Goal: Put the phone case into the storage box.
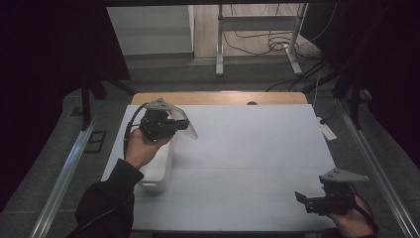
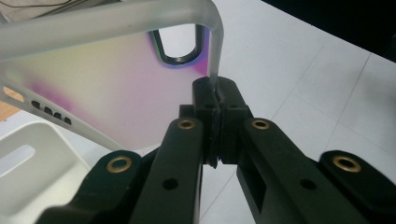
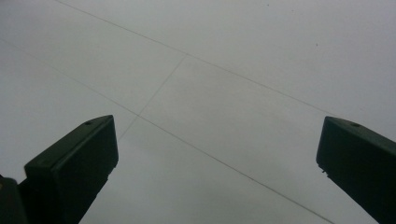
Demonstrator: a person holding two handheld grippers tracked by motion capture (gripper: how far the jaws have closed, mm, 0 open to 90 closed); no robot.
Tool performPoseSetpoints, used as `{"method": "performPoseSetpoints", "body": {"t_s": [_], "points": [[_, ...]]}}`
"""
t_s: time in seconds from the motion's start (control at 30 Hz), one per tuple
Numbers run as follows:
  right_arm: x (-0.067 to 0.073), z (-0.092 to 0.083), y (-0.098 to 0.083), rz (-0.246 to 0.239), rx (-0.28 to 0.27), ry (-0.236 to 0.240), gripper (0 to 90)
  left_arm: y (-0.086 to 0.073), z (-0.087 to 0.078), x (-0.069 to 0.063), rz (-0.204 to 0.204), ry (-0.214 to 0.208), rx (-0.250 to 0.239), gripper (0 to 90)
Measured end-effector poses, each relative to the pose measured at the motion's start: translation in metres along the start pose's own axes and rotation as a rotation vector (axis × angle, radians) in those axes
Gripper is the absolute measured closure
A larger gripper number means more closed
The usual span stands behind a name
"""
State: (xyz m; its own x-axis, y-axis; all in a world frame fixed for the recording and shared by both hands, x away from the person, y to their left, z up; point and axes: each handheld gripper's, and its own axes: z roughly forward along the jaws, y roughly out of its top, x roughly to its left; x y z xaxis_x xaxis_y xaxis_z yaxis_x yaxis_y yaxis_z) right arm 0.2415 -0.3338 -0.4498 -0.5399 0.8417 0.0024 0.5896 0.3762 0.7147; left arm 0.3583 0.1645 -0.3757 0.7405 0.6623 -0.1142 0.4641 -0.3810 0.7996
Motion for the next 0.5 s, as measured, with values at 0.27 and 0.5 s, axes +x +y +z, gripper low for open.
{"method": "performPoseSetpoints", "body": {"t_s": [0.27,0.5], "points": [[-0.003,-0.004,-0.005,0.022,0.0,-0.026,0.0,0.001,-0.008,0.008,-0.017,0.032,-0.002,88.6],[-0.003,-0.006,-0.006,0.028,0.013,-0.05,0.0,0.003,-0.015,0.014,-0.029,0.058,-0.004,88.6]]}}
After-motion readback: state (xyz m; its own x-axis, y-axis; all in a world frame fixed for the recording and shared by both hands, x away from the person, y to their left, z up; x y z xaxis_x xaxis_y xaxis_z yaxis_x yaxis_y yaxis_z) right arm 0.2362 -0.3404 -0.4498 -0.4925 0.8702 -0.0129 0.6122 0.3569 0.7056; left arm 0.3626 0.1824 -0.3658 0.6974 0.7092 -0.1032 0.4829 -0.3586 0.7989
